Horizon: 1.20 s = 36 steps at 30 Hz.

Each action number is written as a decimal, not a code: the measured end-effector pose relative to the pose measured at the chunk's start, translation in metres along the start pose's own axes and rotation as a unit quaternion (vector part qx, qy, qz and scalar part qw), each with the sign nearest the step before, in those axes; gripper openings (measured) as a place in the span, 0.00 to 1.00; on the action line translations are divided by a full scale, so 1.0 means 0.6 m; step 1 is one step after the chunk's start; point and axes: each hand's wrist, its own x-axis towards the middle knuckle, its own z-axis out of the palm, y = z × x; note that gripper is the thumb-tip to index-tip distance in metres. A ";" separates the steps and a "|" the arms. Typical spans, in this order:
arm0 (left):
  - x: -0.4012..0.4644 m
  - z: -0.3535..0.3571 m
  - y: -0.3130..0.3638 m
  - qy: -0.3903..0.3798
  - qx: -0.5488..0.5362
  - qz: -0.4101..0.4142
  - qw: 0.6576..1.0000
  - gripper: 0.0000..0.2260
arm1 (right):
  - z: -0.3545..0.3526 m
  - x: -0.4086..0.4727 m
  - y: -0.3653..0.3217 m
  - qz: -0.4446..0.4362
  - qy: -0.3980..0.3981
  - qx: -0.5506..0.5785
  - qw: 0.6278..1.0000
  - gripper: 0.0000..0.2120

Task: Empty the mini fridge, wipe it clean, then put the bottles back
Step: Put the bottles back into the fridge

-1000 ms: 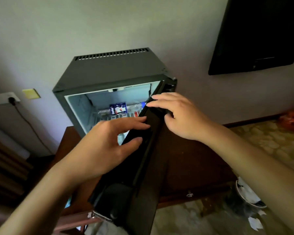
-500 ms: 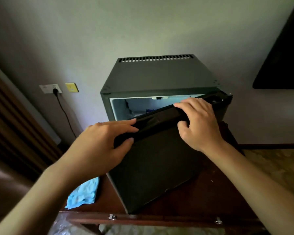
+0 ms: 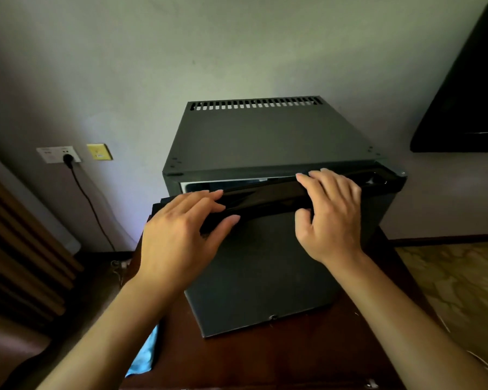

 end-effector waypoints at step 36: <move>0.032 0.076 -0.062 0.078 -0.028 0.049 0.995 0.10 | 0.034 -0.021 -0.039 0.105 0.082 -0.010 0.991 0.21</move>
